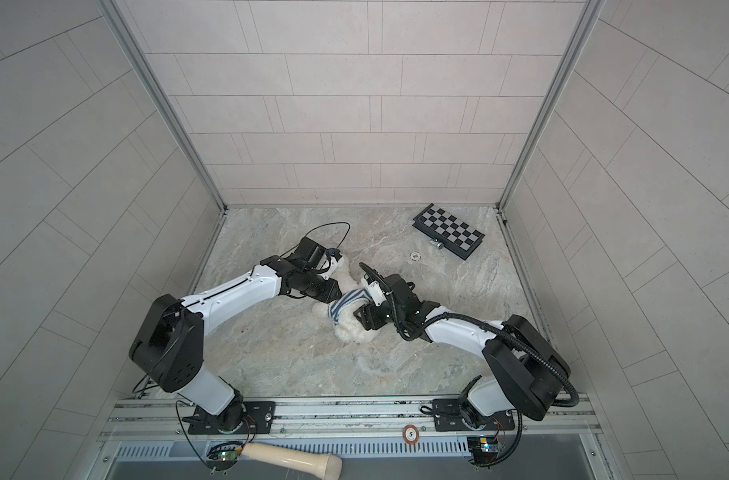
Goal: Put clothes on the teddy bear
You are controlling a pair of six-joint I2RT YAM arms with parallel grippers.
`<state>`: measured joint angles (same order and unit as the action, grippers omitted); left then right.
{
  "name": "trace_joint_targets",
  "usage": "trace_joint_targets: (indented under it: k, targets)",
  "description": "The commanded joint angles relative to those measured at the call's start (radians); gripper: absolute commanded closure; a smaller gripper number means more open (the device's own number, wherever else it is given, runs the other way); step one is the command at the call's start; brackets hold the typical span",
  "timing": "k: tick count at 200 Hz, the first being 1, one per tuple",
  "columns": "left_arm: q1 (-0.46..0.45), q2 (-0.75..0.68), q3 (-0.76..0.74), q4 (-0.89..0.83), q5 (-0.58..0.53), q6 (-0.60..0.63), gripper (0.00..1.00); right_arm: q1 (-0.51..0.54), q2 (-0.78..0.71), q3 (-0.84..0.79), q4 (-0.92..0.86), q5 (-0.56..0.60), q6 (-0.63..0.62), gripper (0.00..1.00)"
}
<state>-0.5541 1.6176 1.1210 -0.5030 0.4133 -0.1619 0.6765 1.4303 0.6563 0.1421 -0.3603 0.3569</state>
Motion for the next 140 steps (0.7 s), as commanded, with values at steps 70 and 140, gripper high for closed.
trace_joint_targets:
  k: [70,140]
  targets:
    - [-0.001,0.007,-0.059,0.032,0.004,-0.001,0.86,0.011,0.049,0.017,-0.014,0.003,-0.034,0.67]
    - [0.013,-0.141,-0.075,0.063,-0.035,-0.055,1.0,0.041,-0.001,0.057,-0.108,0.068,-0.13,1.0]
